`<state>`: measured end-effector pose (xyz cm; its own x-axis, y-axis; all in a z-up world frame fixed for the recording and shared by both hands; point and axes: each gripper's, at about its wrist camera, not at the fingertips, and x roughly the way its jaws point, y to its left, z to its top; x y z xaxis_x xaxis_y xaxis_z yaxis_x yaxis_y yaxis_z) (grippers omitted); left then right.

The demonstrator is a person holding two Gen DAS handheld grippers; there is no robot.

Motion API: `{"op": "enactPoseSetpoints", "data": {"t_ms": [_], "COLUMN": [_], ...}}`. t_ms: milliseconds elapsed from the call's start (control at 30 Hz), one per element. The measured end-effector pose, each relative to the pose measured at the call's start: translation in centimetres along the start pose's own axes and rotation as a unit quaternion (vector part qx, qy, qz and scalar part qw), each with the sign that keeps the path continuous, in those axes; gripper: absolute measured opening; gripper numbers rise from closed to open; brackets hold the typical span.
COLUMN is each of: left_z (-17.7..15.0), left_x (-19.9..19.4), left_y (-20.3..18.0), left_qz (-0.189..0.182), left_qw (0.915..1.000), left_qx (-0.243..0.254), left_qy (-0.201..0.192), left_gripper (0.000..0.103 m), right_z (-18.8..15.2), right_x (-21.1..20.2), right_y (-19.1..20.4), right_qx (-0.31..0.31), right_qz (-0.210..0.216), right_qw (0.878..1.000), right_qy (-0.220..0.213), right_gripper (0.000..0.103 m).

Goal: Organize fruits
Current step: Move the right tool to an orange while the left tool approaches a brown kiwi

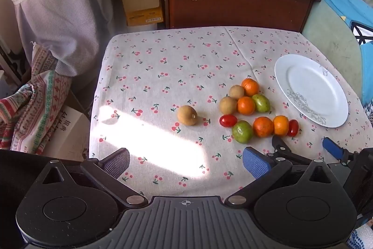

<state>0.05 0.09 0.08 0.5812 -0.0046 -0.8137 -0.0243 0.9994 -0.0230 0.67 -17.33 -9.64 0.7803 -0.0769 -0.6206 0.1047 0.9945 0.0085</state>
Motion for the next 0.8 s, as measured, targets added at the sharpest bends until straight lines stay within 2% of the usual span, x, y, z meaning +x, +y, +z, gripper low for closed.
{"op": "enactPoseSetpoints", "data": {"t_ms": [333,533,667,733,800], "left_z": [-0.5,-0.2,-0.3,-0.4,-0.7], "left_x": [-0.6,-1.3,-0.8,-0.4,0.0], "left_y": [-0.4,0.0,1.1,1.4,1.5], "left_qz": [-0.004,0.008,0.012,0.014,0.016], "left_qw": [0.9999,0.9999,0.9997,0.9997,0.9996], "left_qx": [-0.007,-0.006,-0.019,-0.021,-0.02], "left_qy": [0.009,-0.004,0.0,0.005,0.011], "left_gripper": [0.103,0.103,0.103,0.103,0.103], "right_z": [0.2,1.2,1.2,1.6,1.9], "right_x": [-0.2,-1.2,-2.8,-3.4,-4.0], "right_y": [0.2,-0.1,-1.7,-2.1,-2.1], "right_qx": [-0.002,-0.032,0.027,0.038,0.03], "right_qz": [-0.003,0.029,0.061,0.063,0.048], "right_qw": [1.0,0.994,0.993,0.991,0.992], "right_qy": [0.006,0.096,0.102,0.111,0.114], "right_gripper": [0.102,0.102,0.102,0.102,0.102]}}
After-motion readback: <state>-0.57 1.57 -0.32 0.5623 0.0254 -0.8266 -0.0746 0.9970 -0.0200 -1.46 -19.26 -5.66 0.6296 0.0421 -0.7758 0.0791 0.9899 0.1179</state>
